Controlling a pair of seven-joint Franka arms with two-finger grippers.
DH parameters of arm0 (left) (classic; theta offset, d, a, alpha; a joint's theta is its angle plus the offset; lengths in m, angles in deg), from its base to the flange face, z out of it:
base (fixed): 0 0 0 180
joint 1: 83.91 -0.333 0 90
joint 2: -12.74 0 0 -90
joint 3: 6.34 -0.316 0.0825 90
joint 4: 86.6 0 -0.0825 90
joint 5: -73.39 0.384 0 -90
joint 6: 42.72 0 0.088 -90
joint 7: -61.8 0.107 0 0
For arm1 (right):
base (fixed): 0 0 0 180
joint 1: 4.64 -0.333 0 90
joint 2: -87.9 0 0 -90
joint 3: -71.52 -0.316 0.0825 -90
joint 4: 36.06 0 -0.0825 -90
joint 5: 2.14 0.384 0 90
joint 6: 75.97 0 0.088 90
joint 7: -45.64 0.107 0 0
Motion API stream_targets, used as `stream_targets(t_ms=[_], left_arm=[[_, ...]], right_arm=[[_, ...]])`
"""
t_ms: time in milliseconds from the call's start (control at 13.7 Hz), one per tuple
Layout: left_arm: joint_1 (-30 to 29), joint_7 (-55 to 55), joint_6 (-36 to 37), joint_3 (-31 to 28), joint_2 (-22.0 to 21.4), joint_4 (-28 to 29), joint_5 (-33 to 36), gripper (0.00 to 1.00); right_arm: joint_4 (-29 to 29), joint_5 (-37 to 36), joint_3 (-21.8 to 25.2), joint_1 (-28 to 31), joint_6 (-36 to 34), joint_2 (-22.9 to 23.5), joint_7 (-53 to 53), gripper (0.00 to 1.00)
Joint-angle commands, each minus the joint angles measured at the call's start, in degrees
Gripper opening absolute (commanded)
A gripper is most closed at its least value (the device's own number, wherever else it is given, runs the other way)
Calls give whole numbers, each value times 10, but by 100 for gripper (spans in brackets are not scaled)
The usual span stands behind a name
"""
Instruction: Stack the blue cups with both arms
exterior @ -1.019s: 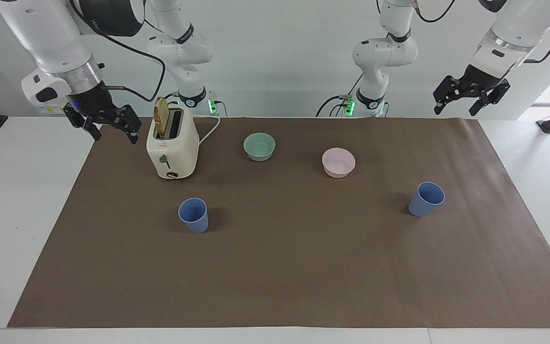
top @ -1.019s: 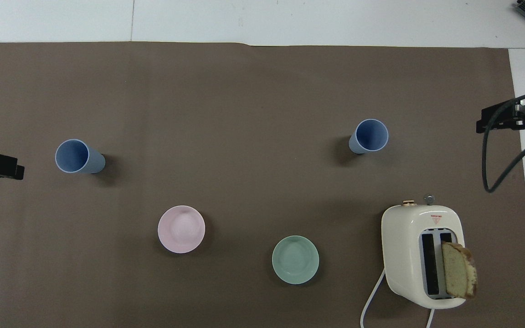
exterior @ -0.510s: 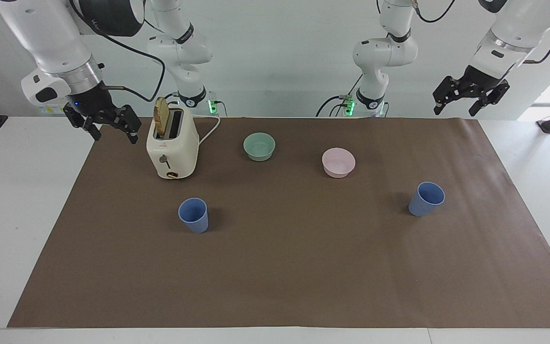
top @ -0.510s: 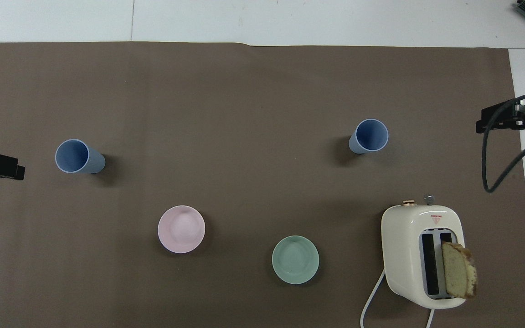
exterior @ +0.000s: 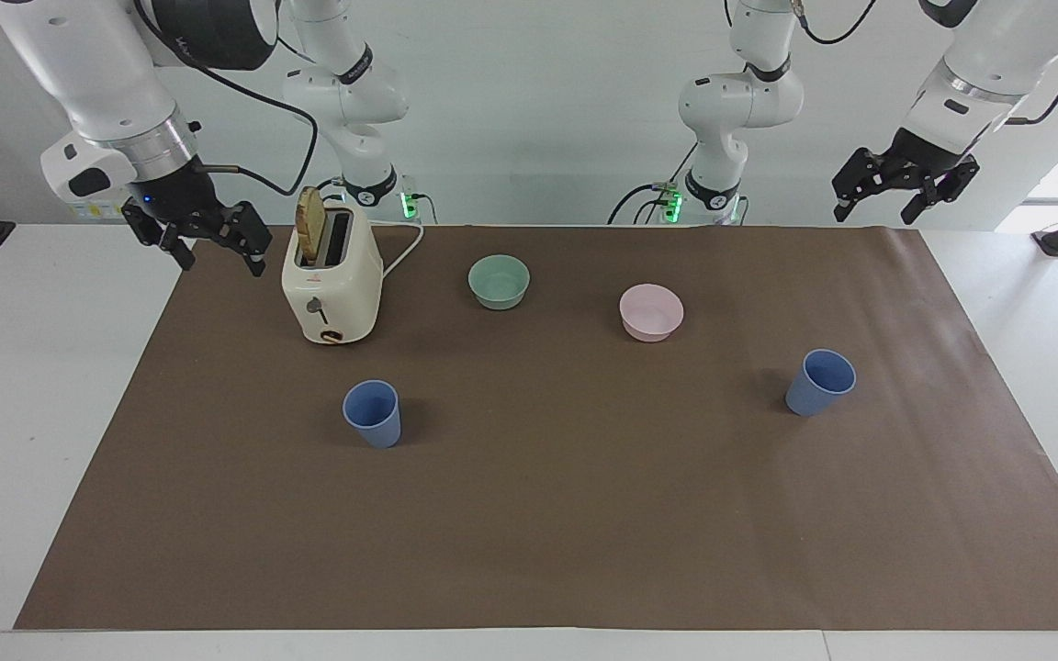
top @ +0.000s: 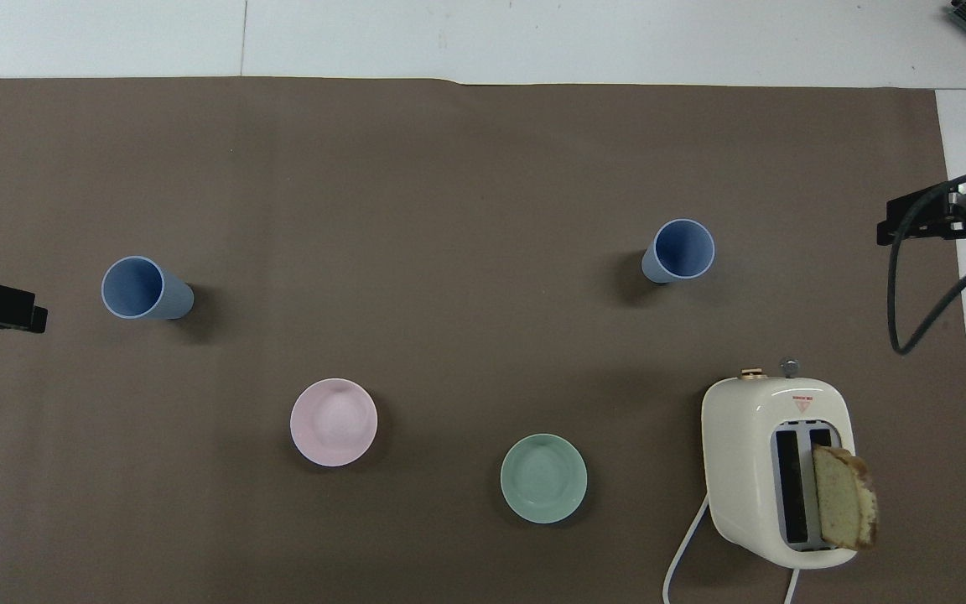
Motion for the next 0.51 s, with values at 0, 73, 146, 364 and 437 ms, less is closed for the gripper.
stream_targets(t_ms=[0,73,146,364,437], left_arm=[[-1,7,-12,-1,-9,20,7,100],[-1,7,-12,-2,-8,20,7,100],[-2,8,-12,-2,-8,21,7,100],[-2,8,-23,-2,-8,26,7,100],[-4,8,-30,-2,-8,29,7,100]], right_arm=[[-15,4,-3,8,5,-12,-9,100],[-15,4,-3,8,5,-12,-9,100],[-15,4,-3,8,5,-12,-9,100],[-15,5,-3,8,6,-12,-9,100],[-15,5,-3,8,6,-12,-9,100]])
